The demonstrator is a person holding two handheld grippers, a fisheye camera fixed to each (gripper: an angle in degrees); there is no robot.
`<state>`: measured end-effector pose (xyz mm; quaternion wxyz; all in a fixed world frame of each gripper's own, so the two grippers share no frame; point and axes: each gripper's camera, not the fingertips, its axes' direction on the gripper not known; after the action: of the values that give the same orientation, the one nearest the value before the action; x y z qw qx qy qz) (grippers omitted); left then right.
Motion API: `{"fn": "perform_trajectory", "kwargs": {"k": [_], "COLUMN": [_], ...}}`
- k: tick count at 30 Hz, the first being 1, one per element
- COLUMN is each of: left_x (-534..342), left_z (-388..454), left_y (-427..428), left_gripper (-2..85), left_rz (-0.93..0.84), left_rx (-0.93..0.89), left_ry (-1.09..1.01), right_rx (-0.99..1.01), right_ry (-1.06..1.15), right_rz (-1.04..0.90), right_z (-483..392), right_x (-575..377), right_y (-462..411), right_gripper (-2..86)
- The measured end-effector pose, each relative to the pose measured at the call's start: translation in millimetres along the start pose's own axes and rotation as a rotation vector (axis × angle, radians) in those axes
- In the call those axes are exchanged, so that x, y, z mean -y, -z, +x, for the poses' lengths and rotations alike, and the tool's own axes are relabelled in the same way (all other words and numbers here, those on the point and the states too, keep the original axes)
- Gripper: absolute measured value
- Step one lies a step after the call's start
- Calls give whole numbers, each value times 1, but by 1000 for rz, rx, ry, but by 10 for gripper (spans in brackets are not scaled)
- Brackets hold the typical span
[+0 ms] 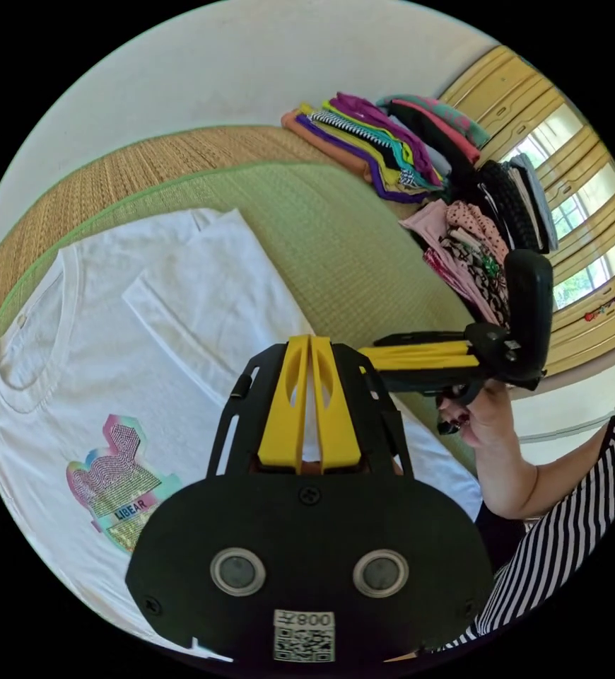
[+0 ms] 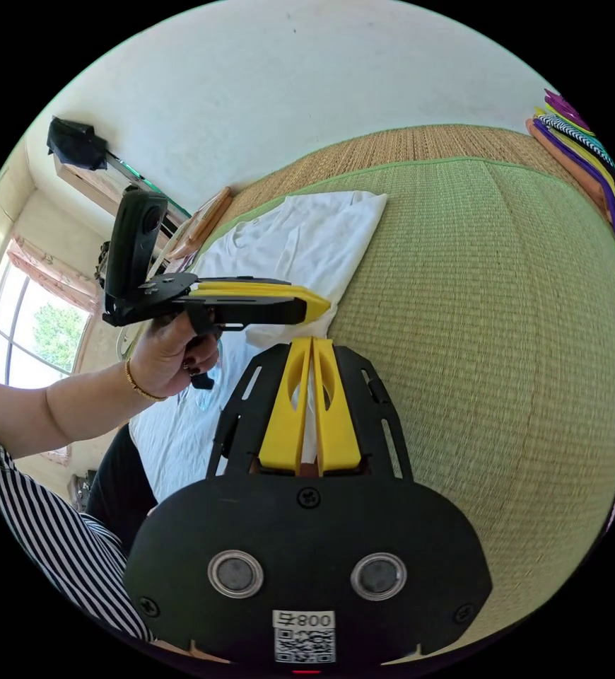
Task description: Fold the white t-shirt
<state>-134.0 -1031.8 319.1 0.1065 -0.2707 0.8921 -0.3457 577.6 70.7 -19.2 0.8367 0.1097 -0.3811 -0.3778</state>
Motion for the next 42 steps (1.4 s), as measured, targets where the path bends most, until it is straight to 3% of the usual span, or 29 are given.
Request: {"fn": "perform_trajectory", "kwargs": {"k": [4,7,13,18,21,28,30,37,42], "left_x": [-3,-7,-20,-41,-52,-69,-74,-124,-213], "left_z": [7,15,33,52,58,71,75,82,54], "left_y": [24,24,75,88,116,158,181,270,376], "left_gripper": [2,1,1,1,1,2,2,2,10], "left_rz": [37,-37,57,-50,-2,-4,0,117,217], "left_rx": [4,9,-16,-50,-66,-97,-110,-180,-105], "left_ry": [12,9,20,11,32,43,58,103,275], "right_rx": [15,33,70,51,84,-105,-121,-74,-12], "right_ry": [-3,1,-16,-34,0,40,37,-12,10], "right_rz": [16,66,99,132,125,23,-52,-34,8], "right_z": [2,2,13,28,29,32,41,49,30], "right_x": [1,1,0,8,37,125,138,132,98], "right_y": [1,6,5,7,-2,-63,-95,-108,-107], "right_gripper": [1,1,1,0,0,0,0,1,1]}}
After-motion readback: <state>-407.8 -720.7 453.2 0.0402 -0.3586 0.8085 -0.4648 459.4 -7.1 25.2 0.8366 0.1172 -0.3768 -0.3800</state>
